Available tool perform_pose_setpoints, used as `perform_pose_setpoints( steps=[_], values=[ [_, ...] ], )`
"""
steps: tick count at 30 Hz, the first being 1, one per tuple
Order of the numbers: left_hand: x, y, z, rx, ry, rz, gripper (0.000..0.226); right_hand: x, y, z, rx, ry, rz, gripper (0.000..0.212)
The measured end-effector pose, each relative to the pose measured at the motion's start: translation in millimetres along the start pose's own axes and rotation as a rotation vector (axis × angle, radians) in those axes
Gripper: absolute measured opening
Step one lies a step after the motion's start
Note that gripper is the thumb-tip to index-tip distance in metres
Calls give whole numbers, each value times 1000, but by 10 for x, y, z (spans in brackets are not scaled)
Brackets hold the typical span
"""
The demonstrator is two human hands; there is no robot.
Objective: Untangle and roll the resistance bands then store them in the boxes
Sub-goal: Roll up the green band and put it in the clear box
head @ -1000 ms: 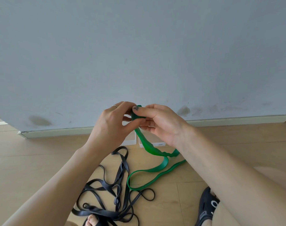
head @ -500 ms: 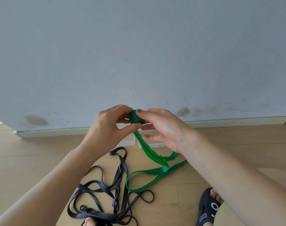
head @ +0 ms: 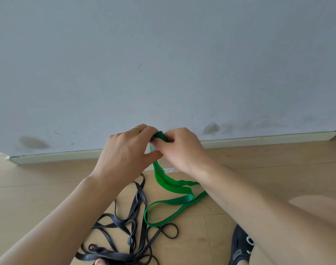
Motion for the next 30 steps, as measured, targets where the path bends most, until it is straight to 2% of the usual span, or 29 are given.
perform_pose_setpoints(
  steps=[3, 6, 10, 13, 16, 19, 21, 23, 27, 29, 30],
  values=[
    [20, 8, 8, 66, -109, 283, 41, 12, -16, -4, 11, 13, -117, 44],
    [29, 19, -11, 80, -135, 396, 33, -12, -29, -34, 26, 39, -221, 40],
    [61, -3, -26, 93, -114, 372, 32, -79, -21, -49, 94, 93, -284, 39],
    [81, -16, -21, 83, -66, 272, 35, -83, -38, -43, 111, 129, -254, 43],
    [-24, -57, -8, -15, 73, 91, 38, -39, -103, -19, 10, 134, -137, 42],
    [-83, -104, -16, -121, 124, -35, 39, 12, -137, 3, -82, 111, -155, 34],
    [-51, -101, -26, -120, 76, 31, 35, -1, -136, 0, -110, 139, -249, 30],
    [7, -67, -46, -19, -24, 216, 29, -4, -139, -10, -111, 168, -368, 25],
    [47, -19, -78, 104, -108, 381, 25, 9, -108, 6, 22, 190, -607, 19],
    [55, -19, -78, 121, -82, 374, 22, 24, -98, 21, 23, 202, -605, 11],
    [49, -15, -70, 126, -58, 357, 22, 13, -95, 26, 7, 204, -513, 18]
  ],
)
Point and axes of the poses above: each hand's wrist, its own z-axis away from the middle knuckle, its own y-axis out of the palm, x = y × z, the point moved 4 cm from there along -z, towards the middle knuckle, and after that the axes turned 15 degrees about -y, right-handed, at the moved point
